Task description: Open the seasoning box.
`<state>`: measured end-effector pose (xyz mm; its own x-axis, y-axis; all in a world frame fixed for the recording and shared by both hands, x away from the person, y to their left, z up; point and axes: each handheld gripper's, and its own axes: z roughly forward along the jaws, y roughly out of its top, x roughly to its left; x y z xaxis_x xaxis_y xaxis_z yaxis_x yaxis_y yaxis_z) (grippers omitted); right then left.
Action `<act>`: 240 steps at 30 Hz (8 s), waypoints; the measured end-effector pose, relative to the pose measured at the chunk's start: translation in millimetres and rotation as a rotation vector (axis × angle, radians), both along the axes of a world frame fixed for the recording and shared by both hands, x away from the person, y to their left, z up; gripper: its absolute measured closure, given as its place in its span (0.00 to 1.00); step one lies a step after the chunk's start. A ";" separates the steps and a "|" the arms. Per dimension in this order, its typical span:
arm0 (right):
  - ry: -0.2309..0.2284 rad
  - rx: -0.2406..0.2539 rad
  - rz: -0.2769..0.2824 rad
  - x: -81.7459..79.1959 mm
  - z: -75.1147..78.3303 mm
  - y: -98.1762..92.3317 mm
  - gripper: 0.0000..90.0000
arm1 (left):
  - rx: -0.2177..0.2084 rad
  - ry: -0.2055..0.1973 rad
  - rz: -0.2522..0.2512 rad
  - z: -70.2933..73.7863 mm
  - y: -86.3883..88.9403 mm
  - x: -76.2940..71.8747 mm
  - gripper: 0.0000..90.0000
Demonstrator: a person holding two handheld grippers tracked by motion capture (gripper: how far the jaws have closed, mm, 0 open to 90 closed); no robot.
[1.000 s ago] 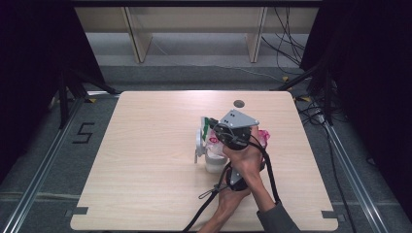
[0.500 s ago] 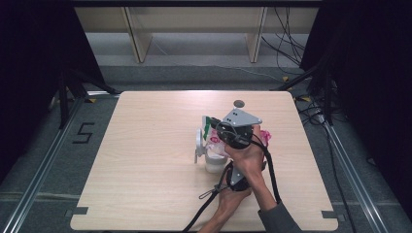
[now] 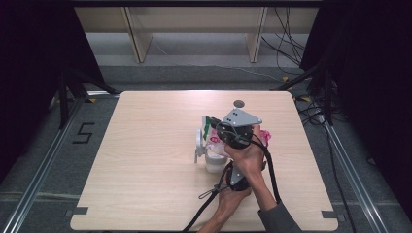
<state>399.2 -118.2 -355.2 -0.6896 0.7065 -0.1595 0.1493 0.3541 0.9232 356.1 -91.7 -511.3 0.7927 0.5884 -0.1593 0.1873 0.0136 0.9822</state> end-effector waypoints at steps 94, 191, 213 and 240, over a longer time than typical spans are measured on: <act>0.110 -0.133 0.075 2.7 0.1 -10.7 0.99 | 0.092 0.004 0.032 -4.6 0.7 -4.7 0.82; 0.162 0.131 -0.245 -36.0 -51.2 -186.4 1.00 | 0.239 0.094 0.067 8.9 93.9 -42.9 0.42; 0.242 0.020 -0.324 -26.1 -80.9 -194.8 1.00 | 0.261 0.123 0.091 6.2 105.0 -41.2 0.37; 0.260 0.018 -0.430 -23.6 -95.1 -206.5 0.64 | 0.280 0.135 0.091 6.1 113.1 -38.3 0.35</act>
<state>375.6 -324.6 -450.3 -0.3504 0.9366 -0.0065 0.5043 0.1945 0.8413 317.8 21.5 -505.2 0.7173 0.6919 -0.0817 0.3268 -0.2306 0.9165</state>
